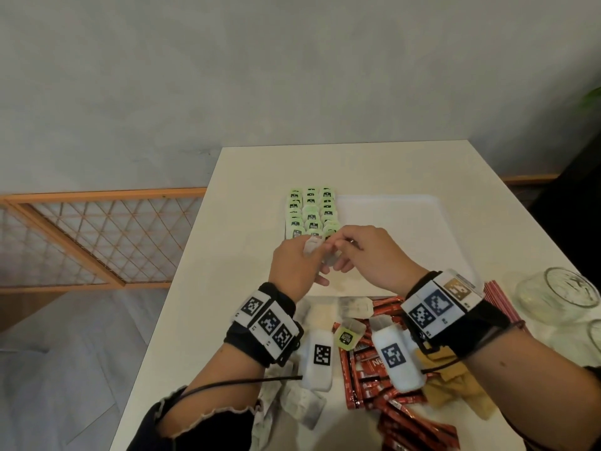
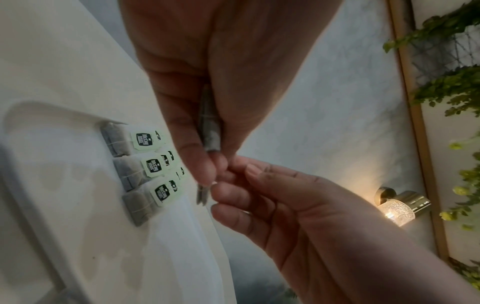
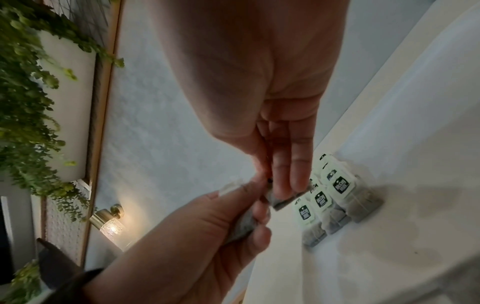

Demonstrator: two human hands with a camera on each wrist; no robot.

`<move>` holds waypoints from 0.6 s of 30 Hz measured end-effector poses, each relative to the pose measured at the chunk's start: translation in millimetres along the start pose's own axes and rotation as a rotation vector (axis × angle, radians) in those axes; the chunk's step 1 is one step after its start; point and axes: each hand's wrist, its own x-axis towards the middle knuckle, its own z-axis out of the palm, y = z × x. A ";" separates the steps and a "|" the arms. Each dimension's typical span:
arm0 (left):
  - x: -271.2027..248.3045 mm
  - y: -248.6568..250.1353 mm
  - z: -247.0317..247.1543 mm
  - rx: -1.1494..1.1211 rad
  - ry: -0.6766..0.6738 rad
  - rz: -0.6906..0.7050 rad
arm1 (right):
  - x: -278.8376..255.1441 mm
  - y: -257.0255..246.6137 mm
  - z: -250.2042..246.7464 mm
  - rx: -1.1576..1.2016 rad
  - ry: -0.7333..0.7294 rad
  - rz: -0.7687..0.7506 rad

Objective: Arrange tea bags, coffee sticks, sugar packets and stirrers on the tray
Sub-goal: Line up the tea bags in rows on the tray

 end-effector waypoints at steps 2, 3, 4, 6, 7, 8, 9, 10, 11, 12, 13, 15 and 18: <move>1.6 -3.1 -3.4 0.023 0.009 -0.022 | 1.9 1.8 0.7 -0.024 0.011 -0.005; 2.2 -5.0 -5.0 0.014 0.012 -0.034 | 3.3 3.0 1.0 -0.042 0.041 -0.012; 2.5 -7.6 -6.6 -0.001 0.012 -0.043 | 5.0 4.6 1.6 -0.069 0.073 -0.024; 3.7 -12.8 -9.3 -0.017 -0.004 -0.058 | 10.4 8.3 4.7 -0.160 0.085 -0.046; 4.7 -15.4 -11.0 -0.013 -0.022 -0.067 | 13.6 10.7 7.3 -0.195 0.063 -0.045; 5.3 -17.1 -12.9 -0.004 -0.044 -0.080 | 16.5 13.0 10.7 -0.202 0.032 -0.038; 6.8 -18.8 -14.9 0.002 -0.065 -0.098 | 19.5 15.6 14.7 -0.194 -0.003 -0.024; 7.2 -20.0 -17.0 0.002 -0.080 -0.118 | 20.9 18.4 17.8 -0.187 -0.033 -0.007; 9.2 -21.8 -19.9 -0.005 -0.085 -0.140 | 23.4 21.8 21.0 -0.188 -0.064 0.014; 11.5 -23.7 -23.1 -0.016 -0.080 -0.164 | 25.6 25.3 23.5 -0.197 -0.093 0.034; 14.8 -26.4 -26.4 -0.032 -0.070 -0.192 | 27.7 28.9 25.9 -0.212 -0.117 0.054; 21.5 -32.8 -33.5 -0.059 -0.049 -0.248 | 33.1 36.7 29.4 -0.244 -0.123 0.083; 31.6 -41.6 -42.2 -0.096 -0.022 -0.299 | 45.1 42.9 32.8 -0.287 -0.040 0.084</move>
